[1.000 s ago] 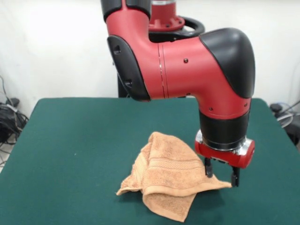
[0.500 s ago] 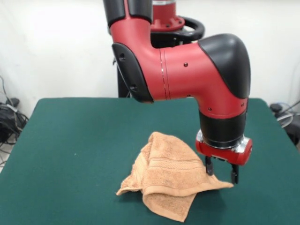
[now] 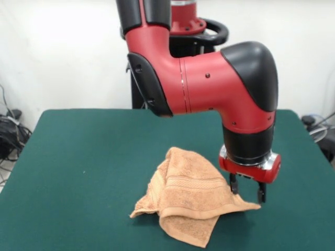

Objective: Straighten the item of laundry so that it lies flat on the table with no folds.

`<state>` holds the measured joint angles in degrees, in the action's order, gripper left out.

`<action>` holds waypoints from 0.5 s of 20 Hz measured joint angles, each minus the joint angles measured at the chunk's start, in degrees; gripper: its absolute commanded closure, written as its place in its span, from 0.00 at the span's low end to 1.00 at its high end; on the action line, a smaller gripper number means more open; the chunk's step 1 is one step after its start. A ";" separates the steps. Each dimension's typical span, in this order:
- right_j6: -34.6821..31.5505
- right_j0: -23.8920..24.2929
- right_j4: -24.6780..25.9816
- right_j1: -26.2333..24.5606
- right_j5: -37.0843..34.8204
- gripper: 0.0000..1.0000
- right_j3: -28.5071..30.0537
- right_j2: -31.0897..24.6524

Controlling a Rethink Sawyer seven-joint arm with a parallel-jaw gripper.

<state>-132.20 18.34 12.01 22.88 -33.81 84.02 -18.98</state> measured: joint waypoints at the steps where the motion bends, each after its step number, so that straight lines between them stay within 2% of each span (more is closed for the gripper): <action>1: 0.00 0.01 0.00 -0.09 0.01 0.00 0.07 -0.01; 10: 0.00 0.30 0.00 -2.34 2.18 0.00 0.17 -0.12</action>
<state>-132.20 18.64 12.01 20.54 -31.63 84.18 -19.10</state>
